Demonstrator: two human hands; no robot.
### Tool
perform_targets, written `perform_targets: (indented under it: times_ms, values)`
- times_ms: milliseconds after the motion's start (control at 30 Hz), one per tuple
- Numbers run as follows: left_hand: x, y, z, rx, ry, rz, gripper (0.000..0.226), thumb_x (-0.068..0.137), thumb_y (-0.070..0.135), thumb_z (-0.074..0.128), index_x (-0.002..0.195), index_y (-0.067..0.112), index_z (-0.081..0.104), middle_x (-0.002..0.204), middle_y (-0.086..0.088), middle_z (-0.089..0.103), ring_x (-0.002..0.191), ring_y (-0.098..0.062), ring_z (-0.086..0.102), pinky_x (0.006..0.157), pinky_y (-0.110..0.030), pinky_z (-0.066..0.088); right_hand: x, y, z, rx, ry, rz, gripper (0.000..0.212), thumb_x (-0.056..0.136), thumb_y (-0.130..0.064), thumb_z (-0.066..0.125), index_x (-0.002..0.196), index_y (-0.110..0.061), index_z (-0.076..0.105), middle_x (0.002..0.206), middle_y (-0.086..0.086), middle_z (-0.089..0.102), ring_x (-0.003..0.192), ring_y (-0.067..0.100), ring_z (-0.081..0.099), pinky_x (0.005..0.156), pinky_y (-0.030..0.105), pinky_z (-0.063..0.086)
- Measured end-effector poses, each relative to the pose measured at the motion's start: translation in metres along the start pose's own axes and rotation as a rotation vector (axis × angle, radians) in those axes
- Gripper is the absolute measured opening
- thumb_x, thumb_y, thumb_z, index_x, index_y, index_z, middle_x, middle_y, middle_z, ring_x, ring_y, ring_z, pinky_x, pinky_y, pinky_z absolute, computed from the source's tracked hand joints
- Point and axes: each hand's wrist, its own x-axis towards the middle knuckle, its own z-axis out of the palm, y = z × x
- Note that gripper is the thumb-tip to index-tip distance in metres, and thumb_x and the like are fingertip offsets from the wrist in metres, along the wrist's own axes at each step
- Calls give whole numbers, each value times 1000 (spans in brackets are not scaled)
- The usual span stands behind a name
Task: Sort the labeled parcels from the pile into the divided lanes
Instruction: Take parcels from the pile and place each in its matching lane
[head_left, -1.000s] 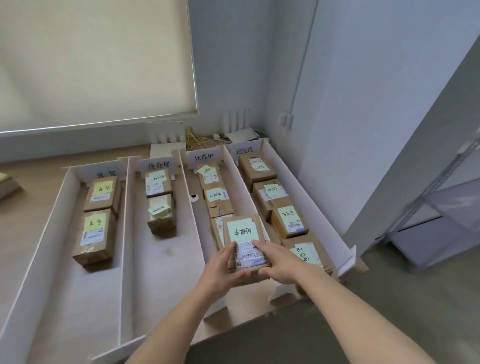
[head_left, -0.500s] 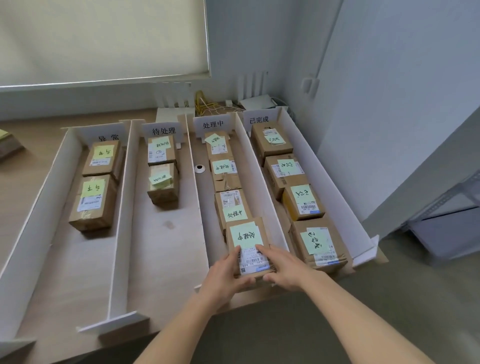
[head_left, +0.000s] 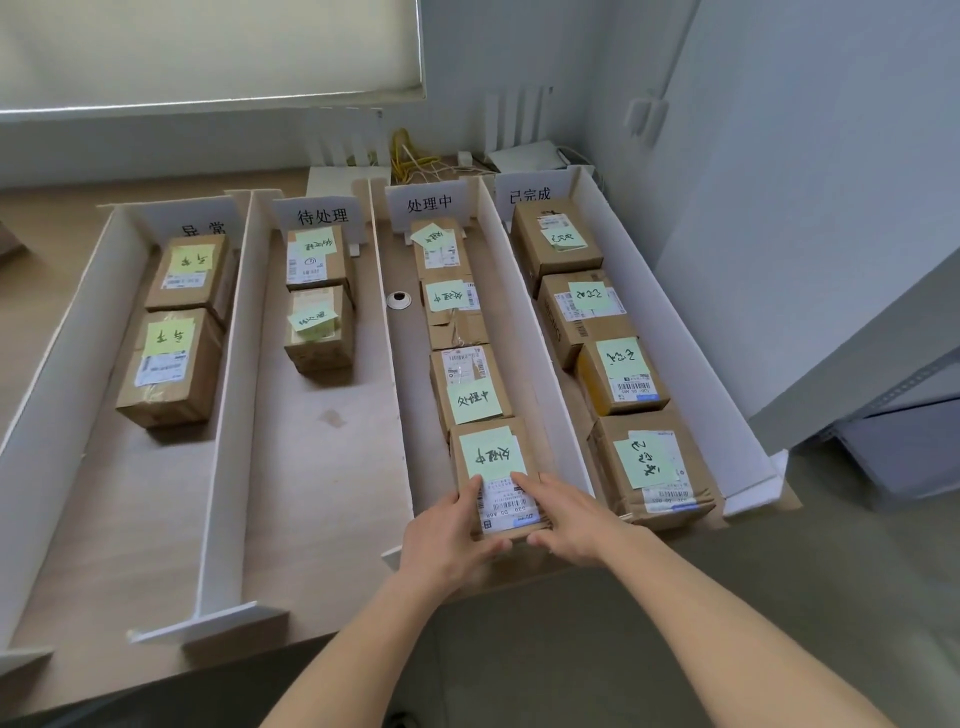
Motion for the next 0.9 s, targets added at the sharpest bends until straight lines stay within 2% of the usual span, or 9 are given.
perform_targets:
  times_ms: [100, 333, 467, 767, 900]
  values:
    - [5, 1, 1, 56, 8, 0, 94, 84, 71, 57, 157, 32, 15, 149, 9, 46, 123, -17, 54, 96, -31, 48, 6, 3, 1, 4, -3, 3, 85, 96, -24, 68, 160, -40, 14, 162, -7, 28, 144, 19, 38, 109, 40, 48]
    - [16, -3, 12, 117, 9, 8, 94, 82, 75, 55, 156, 31, 17, 145, 9, 51, 120, -17, 54, 104, -36, 40, 17, 13, 6, -5, -20, 12, 85, 96, -23, 68, 160, -39, 14, 161, -6, 30, 143, 20, 39, 108, 39, 47]
    - [20, -9, 22, 104, -6, -3, 94, 82, 75, 56, 156, 32, 15, 143, 8, 52, 118, -18, 55, 99, -34, 42, 25, 17, 13, -24, -23, 13, 87, 96, -23, 69, 160, -39, 13, 161, -4, 30, 142, 21, 40, 109, 40, 45]
    - [23, -10, 36, 157, 24, 2, 94, 84, 72, 57, 156, 32, 12, 146, 7, 49, 117, -17, 58, 98, -32, 46, 30, 24, 22, -23, -26, 14, 90, 96, -19, 68, 160, -41, 9, 161, -4, 27, 142, 19, 40, 107, 37, 46]
    - [22, -6, 29, 181, 8, -8, 94, 83, 71, 57, 155, 30, 13, 143, 6, 51, 116, -17, 58, 99, -34, 46, 26, 17, 15, -43, -33, 7, 90, 96, -24, 68, 161, -39, 8, 164, -3, 24, 144, 21, 38, 110, 40, 44]
